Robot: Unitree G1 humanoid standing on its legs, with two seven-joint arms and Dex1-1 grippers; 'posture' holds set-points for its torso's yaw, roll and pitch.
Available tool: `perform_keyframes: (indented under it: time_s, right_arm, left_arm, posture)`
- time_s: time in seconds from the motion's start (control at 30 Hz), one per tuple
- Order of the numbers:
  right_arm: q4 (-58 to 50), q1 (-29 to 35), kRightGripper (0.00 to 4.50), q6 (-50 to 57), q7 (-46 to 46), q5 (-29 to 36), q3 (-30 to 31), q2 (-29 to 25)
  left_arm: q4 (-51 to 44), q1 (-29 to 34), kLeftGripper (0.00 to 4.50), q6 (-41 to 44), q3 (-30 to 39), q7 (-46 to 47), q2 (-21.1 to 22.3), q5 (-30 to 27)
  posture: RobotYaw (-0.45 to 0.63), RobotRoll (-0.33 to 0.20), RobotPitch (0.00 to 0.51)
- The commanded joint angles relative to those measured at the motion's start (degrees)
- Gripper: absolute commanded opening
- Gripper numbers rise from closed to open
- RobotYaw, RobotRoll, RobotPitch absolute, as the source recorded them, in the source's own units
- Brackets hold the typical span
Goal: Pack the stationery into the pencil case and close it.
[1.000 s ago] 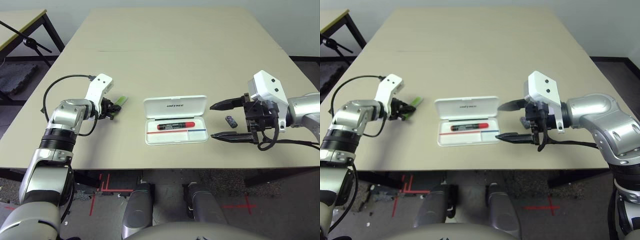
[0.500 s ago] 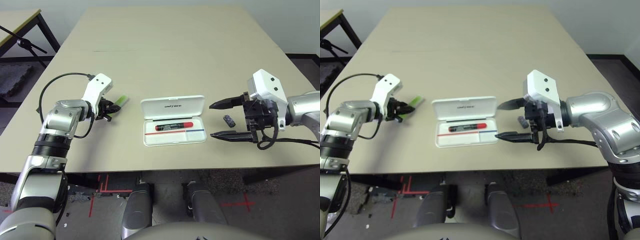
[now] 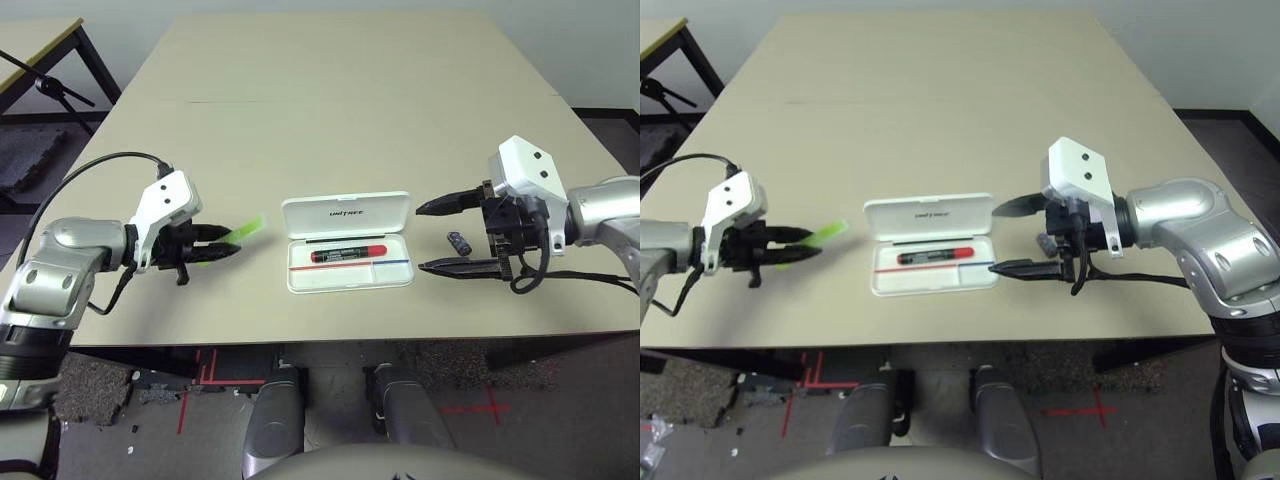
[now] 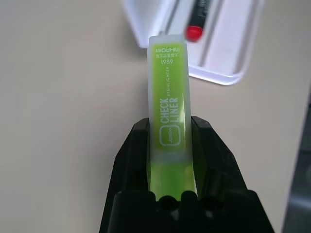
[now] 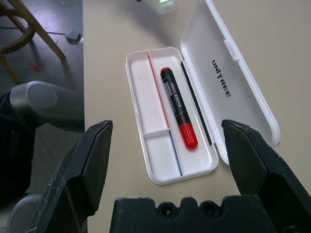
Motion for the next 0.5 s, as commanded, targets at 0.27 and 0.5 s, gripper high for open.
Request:
perform_keyframes:
  time_s: [0.27, 0.5]
  right_arm:
    - [1.1, -1.0, 4.50, -1.3, 1.1, -1.6, 1.7, 0.4]
    - [1.5, -1.3, 4.50, -1.6, 1.1, -2.1, 1.8, 0.5]
  left_arm:
    - [-6.0, -0.2, 1.09, -2.5, -2.1, -3.3, 0.2, -1.1]
    - [-7.5, -2.3, 1.09, -3.3, -5.9, -3.2, -1.5, 0.1]
  posture:
    - [0.03, 0.000, 0.115]
    - [0.03, 0.000, 0.114]
